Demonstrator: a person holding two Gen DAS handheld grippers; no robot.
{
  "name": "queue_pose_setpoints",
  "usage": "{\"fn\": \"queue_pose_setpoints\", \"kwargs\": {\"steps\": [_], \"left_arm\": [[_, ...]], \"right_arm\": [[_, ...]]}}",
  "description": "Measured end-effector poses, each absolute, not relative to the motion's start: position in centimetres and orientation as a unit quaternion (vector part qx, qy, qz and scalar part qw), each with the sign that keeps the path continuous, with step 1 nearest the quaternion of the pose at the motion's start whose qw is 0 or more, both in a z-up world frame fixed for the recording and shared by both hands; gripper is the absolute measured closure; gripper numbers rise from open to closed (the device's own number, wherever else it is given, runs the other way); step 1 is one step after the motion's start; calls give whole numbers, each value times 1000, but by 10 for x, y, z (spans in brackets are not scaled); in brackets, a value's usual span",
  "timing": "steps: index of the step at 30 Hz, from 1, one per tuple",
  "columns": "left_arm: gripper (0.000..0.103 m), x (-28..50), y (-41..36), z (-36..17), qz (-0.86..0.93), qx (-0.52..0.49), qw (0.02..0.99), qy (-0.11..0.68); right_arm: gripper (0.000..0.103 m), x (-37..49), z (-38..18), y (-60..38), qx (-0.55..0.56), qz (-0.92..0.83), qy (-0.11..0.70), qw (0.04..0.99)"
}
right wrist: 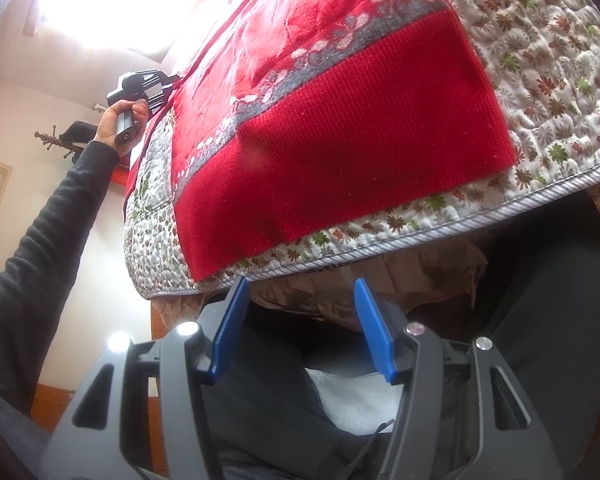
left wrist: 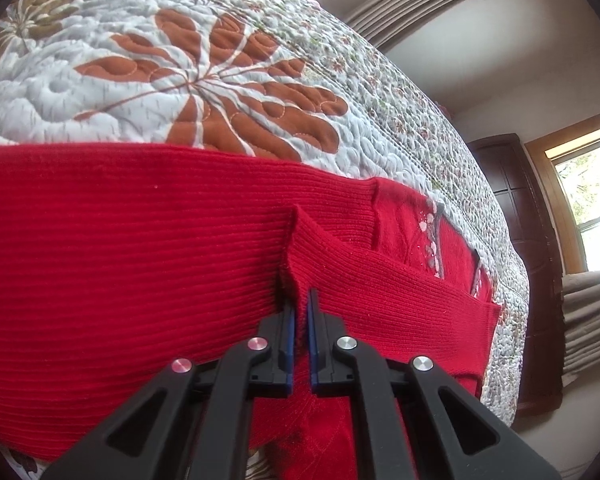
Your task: Fold small clothes
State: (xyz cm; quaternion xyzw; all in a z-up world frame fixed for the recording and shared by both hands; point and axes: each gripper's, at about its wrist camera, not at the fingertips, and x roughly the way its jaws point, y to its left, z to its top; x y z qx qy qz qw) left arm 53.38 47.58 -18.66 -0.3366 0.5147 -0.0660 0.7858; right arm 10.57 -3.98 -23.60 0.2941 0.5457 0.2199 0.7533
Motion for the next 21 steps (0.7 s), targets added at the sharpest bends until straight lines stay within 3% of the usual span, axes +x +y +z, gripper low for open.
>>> {"fn": "queue_pose_setpoints", "kwargs": {"steps": [4,6,7,12,17,20,21], "left_arm": [[86,531,472,-174,-60,-312,796,515],[58,525,474,-157,-47,-305,813,494],[54,522,475,-147,-41,-301,824,478],[50,524,452,-129,-106,-305,835,446],[50,531,451,-175,-81,-336,808,478],[52,507,471,-176,-89,-383,809,437],[46,492,480,-171,-87,-397,814,415]], "right_arm": [[47,107,-239,-42,298,216,549,751],[47,107,-239,-41,298,219,548,751],[46,107,-241,-40,297,220,548,750],[46,110,-246,-32,297,228,557,741],[45,109,-236,-29,292,234,547,749],[44,108,-231,-31,281,230,546,755],[43,109,-228,-31,272,230,544,759]]}}
